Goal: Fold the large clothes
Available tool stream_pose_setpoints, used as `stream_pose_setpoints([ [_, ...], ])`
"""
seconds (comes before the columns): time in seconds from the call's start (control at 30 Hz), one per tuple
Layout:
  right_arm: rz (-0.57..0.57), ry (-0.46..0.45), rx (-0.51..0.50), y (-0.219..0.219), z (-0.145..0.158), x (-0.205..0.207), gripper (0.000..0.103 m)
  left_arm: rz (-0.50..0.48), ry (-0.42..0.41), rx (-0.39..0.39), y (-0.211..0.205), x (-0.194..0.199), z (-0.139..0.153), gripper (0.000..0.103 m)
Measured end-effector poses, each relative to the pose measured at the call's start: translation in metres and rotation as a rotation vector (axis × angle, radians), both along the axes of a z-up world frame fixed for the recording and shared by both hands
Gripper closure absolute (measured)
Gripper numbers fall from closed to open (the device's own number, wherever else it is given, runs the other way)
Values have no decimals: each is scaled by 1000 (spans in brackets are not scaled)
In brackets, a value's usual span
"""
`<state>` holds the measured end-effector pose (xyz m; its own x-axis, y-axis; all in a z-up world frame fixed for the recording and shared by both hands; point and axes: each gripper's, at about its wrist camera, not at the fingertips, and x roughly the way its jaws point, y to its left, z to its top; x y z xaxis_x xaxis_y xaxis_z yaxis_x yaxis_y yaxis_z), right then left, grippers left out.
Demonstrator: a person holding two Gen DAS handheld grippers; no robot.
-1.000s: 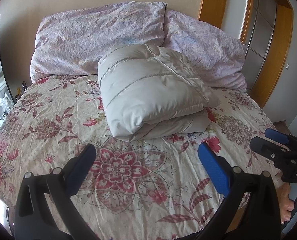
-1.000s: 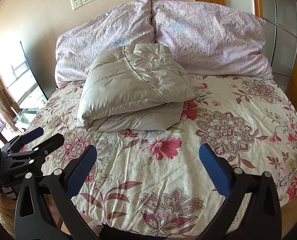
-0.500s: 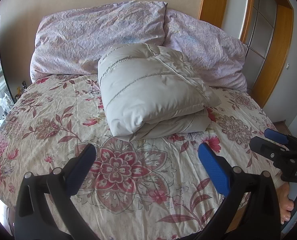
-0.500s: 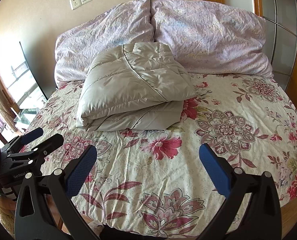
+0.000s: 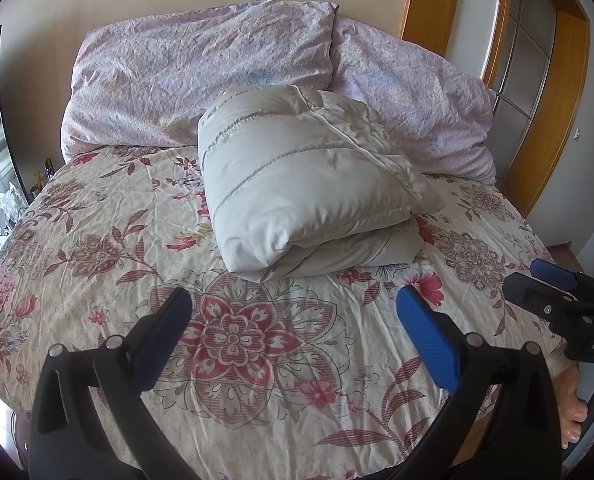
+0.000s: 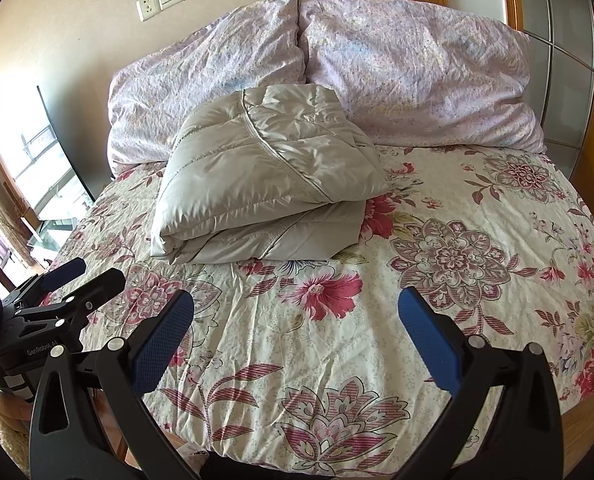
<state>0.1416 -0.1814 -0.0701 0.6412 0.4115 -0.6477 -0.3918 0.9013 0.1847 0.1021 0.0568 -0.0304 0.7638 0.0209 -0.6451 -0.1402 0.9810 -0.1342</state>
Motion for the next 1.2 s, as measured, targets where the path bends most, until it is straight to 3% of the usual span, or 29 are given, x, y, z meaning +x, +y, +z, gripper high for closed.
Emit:
stream_pose_setpoints([
  [1.2,-1,4,3,-3,-1,3,1,-2,7,-2,1,3,-6,2],
])
